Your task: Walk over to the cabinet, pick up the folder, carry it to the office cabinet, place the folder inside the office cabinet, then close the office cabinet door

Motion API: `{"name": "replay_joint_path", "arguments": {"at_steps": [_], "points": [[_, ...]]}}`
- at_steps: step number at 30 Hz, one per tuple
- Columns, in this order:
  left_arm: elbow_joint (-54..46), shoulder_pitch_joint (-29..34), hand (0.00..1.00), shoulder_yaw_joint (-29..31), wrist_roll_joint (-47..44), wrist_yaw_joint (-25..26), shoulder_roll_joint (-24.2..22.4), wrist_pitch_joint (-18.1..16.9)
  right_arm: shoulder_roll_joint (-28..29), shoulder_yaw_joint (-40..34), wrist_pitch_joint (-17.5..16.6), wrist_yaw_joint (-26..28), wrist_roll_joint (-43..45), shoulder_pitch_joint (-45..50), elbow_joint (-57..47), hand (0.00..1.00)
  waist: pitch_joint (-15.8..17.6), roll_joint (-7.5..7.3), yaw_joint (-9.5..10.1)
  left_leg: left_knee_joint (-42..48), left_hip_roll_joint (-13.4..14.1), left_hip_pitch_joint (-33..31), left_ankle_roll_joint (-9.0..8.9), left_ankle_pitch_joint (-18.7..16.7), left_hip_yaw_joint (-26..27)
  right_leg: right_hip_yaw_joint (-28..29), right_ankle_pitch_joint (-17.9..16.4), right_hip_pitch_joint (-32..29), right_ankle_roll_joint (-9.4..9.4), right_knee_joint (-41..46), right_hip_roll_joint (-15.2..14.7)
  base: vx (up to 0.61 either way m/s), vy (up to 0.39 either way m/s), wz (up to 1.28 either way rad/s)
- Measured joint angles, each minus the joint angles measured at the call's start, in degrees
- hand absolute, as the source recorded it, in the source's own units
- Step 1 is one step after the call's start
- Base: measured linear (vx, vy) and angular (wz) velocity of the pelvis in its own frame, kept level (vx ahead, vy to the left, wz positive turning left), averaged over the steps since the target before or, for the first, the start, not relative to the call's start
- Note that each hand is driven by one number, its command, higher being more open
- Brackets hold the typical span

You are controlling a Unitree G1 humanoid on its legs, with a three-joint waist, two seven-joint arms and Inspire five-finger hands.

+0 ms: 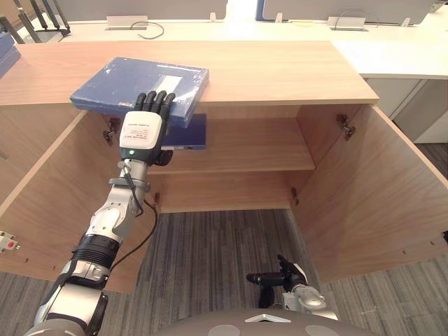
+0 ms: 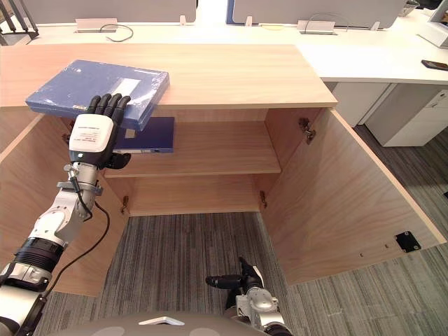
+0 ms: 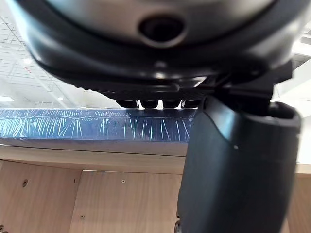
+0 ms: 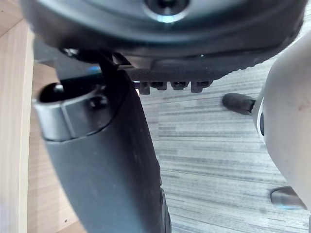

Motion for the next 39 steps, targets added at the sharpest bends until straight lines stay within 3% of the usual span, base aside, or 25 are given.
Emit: {"name": "replay_joint_path", "arguments": {"at_steps": [9,24,25,39], "points": [[2.25,-3.88,1.0,1.53,-0.02,0.01,0.48,0.43,-0.49,0.0,-0.05,0.2,1.2,0.28,-0.28,1.0,0.0,0.0,-0.02,-0.02,0.0,-0.03,0.0,0.0,0.15,0.13,0.0,-0.11,0.0,0.0,0.02,0.0,0.0,0.0],[2.24,-4.3,1.0,3.07,-0.03,0.05,2.33,1.37,-1.26,-0.04,-0.05,0.23,1.94,1.84,-2.02,1.0,0.0,0.01,-0.09,-0.01,0.0,-0.05,-0.03,-0.02,0.25,0.23,0.01,-0.18,0.0,0.0,0.04,0.0,0.0,0.0],[2.24,-4.3,0.0,3.08,-0.03,0.05,2.33,1.36,-1.27,-0.03,-0.05,0.23,1.94,1.89,-2.09,1.0,0.0,0.01,-0.09,0.0,0.0,-0.05,-0.04,-0.02,0.25,0.24,0.01,-0.18,0.0,0.0,0.04,0.0,0.0,0.0],[2.14,-7.22,0.0,3.35,0.0,1.8,2.42,1.07,-1.66,-0.02,-0.06,0.29,1.95,2.24,-2.22,1.0,0.02,0.04,-0.21,0.0,-0.01,-0.07,-0.04,-0.02,0.32,0.28,0.0,-0.21,0.0,0.0,0.04,0.0,0.0,0.0]]}}
